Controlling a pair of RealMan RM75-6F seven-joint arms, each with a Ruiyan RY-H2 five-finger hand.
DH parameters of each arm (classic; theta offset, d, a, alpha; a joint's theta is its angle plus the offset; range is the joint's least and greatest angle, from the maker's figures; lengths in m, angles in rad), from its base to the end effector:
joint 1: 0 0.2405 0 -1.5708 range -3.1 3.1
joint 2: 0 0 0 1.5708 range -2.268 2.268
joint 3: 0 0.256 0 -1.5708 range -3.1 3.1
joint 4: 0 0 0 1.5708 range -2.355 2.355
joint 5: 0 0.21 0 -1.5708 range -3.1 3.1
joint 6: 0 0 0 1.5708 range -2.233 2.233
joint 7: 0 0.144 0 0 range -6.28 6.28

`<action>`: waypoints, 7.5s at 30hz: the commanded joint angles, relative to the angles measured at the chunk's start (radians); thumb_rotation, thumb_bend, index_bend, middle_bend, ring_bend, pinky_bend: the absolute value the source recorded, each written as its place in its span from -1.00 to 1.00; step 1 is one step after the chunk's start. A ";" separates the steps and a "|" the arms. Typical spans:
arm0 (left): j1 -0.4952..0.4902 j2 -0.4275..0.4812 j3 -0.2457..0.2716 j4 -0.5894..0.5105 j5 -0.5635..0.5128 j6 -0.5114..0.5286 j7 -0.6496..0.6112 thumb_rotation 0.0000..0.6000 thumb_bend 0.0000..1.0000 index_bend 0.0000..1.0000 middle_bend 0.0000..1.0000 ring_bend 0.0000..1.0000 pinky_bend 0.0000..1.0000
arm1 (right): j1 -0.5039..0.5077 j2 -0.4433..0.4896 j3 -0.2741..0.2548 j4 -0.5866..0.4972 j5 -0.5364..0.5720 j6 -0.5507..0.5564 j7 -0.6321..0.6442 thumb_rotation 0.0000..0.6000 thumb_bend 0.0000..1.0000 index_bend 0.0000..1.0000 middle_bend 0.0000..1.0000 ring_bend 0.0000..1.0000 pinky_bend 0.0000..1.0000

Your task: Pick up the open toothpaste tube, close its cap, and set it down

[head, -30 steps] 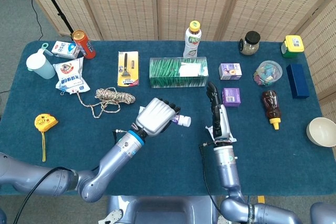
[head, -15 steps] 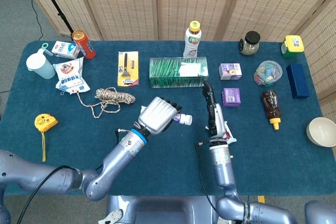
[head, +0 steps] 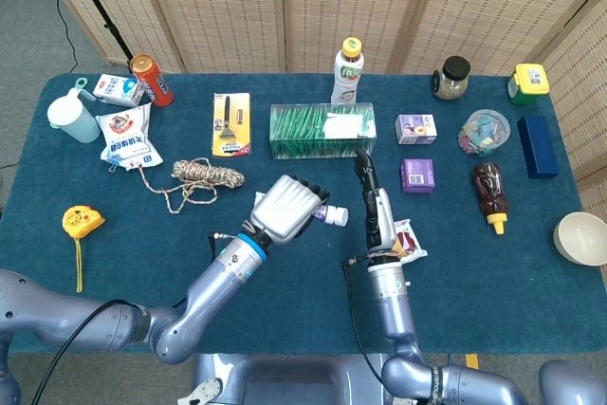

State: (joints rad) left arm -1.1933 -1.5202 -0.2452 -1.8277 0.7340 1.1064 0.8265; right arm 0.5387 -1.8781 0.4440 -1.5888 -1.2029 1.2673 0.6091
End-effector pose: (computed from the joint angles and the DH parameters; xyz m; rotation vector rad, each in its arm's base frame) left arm 0.0357 0.3278 -0.0052 -2.0746 -0.5830 -1.0176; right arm -0.0856 -0.3131 -0.0165 0.6896 -1.9549 2.0454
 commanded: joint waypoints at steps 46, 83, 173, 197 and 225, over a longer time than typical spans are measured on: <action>-0.067 -0.029 0.002 -0.001 -0.117 0.020 0.055 1.00 0.13 0.01 0.03 0.03 0.09 | 0.034 -0.057 0.012 0.046 -0.024 -0.026 -0.013 -1.00 -1.00 -1.00 -1.00 -1.00 -1.00; -0.024 -0.094 -0.008 0.048 -0.021 0.060 -0.032 1.00 0.13 0.02 0.04 0.03 0.09 | 0.025 -0.054 0.029 0.035 -0.008 -0.047 0.059 -1.00 -1.00 -1.00 -1.00 -1.00 -1.00; 0.115 -0.139 0.116 0.242 0.029 -0.129 -0.127 1.00 0.13 -0.37 -0.36 -0.50 -0.11 | -0.052 0.211 -0.021 0.010 -0.031 -0.080 0.020 -1.00 -1.00 -1.00 -1.00 -1.00 -1.00; 0.327 0.236 0.160 -0.053 0.142 0.063 -0.261 1.00 0.12 -0.63 -0.67 -0.73 -0.40 | -0.084 0.349 -0.071 0.063 -0.073 -0.067 -0.081 0.09 -1.00 -1.00 -1.00 -1.00 -1.00; 0.836 0.427 0.291 0.038 0.500 0.443 -0.648 1.00 0.12 -0.21 -0.27 -0.37 -0.28 | -0.184 0.542 -0.227 0.045 -0.119 -0.005 -0.427 1.00 -0.92 -0.81 -1.00 -1.00 -1.00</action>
State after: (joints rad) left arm -0.3904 -1.0876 0.0357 -1.8148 1.2202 1.5285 0.2070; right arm 0.3747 -1.3537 0.2405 -1.5365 -1.3141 1.2380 0.2351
